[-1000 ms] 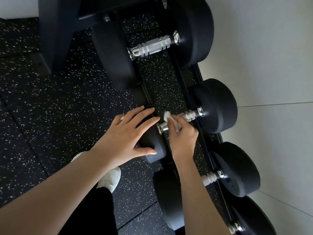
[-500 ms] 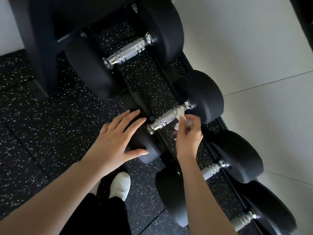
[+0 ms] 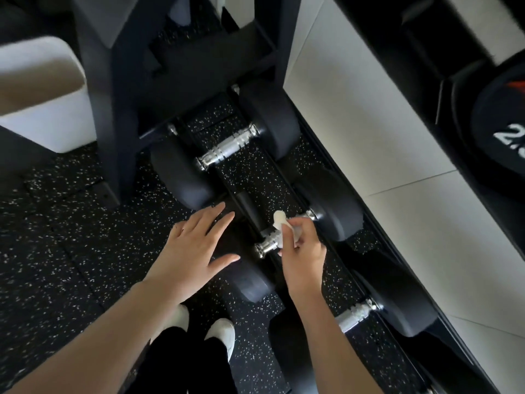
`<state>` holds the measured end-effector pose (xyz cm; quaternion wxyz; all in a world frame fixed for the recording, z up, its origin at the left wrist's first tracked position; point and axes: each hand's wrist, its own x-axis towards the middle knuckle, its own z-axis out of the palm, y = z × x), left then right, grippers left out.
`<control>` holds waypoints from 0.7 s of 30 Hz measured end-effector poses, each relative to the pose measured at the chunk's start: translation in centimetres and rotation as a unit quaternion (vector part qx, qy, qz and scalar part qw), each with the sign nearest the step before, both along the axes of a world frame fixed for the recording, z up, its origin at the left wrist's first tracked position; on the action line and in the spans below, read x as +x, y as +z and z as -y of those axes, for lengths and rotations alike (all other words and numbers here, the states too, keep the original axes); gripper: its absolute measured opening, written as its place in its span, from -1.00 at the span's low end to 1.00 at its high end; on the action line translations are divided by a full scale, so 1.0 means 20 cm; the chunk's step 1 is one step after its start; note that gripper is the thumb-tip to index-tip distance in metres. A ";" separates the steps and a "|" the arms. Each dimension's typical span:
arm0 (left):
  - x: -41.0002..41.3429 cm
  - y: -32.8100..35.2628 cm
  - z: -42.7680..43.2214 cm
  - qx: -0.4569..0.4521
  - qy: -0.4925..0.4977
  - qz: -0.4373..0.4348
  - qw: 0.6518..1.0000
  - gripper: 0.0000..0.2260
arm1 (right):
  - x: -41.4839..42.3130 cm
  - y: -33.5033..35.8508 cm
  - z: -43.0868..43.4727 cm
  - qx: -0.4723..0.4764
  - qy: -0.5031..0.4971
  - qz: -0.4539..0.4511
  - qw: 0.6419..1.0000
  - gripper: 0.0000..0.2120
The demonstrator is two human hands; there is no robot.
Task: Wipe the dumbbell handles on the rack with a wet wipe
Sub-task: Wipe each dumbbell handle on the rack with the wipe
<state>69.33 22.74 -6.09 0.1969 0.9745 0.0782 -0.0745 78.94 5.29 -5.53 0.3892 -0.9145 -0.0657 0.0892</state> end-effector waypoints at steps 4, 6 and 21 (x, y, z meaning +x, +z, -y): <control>0.03 0.08 -0.15 0.033 0.016 0.012 0.999 -0.38 | 0.05 0.06 -0.07 -0.023 -0.004 -0.006 1.000 -0.91; 0.06 0.09 -0.22 0.042 0.022 0.013 0.999 -0.38 | 0.08 0.07 -0.12 -0.031 -0.007 -0.013 0.999 -0.90; 0.30 -0.03 -0.68 0.058 -0.050 -0.029 0.997 -0.34 | 0.23 0.03 -0.75 -0.021 -0.103 -0.037 0.994 -0.90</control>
